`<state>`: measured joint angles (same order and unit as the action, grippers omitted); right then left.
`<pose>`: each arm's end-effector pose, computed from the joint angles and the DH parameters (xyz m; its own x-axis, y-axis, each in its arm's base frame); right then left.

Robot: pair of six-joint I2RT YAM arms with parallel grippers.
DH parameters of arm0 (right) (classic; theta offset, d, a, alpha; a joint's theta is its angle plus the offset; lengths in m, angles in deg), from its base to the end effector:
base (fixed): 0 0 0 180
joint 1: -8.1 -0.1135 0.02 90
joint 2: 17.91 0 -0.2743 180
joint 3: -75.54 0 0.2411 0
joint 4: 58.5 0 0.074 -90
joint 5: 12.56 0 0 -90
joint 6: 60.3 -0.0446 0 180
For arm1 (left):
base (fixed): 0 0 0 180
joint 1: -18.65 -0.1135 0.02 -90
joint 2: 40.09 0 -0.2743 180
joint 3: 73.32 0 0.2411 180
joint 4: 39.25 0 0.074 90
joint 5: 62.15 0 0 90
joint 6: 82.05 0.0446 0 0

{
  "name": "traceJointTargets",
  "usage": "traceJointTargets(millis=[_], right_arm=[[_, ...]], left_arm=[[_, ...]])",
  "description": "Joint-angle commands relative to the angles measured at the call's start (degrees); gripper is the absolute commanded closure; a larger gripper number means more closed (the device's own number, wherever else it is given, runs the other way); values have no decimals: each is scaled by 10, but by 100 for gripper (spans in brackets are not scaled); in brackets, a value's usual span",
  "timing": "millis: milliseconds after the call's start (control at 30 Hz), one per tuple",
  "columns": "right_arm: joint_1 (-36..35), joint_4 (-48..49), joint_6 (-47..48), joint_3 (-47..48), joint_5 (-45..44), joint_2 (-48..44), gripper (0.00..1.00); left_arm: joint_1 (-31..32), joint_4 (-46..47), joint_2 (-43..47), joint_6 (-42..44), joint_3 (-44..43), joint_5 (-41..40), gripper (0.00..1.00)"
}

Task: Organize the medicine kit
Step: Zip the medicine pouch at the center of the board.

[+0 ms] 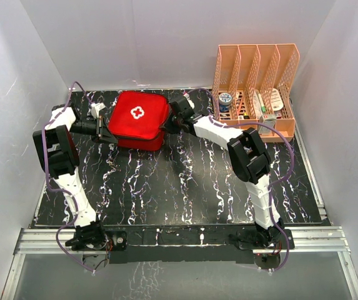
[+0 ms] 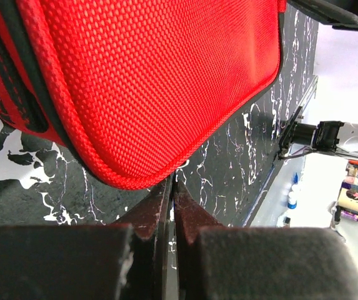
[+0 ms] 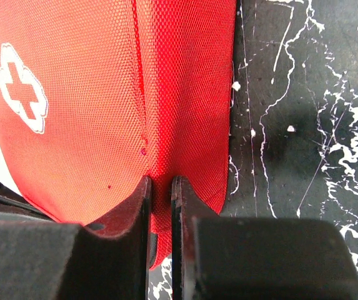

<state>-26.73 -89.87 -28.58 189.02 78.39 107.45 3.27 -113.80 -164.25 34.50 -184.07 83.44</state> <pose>0.4109 0.2868 0.2063 -0.7899 0.4865 -0.3733 0.1730 0.7608 0.6255 0.4071 0.0738 0.1854 -0.9163 0.0099 -0.4004 0.3220 0.6129 -0.7216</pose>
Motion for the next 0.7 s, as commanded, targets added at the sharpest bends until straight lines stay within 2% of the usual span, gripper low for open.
traceJointTargets(millis=[0, 267, 367, 600, 667], right_arm=[[69, -19, 35, 34, -107, 1, 100], [95, -14, 50, 36, -110, -4, 100], [100, -14, 55, 42, -111, 0, 100], [104, 42, 61, 36, -40, -13, 100], [102, 47, 62, 29, -42, -34, 93]], left_arm=[[-29, -5, 36, 18, 4, -60, 100], [-15, -136, 54, 139, 18, -20, 100], [-7, -147, 67, 155, 43, -20, 100], [12, -128, 76, 142, 70, -7, 100], [20, -124, 75, 139, 70, -5, 100]])
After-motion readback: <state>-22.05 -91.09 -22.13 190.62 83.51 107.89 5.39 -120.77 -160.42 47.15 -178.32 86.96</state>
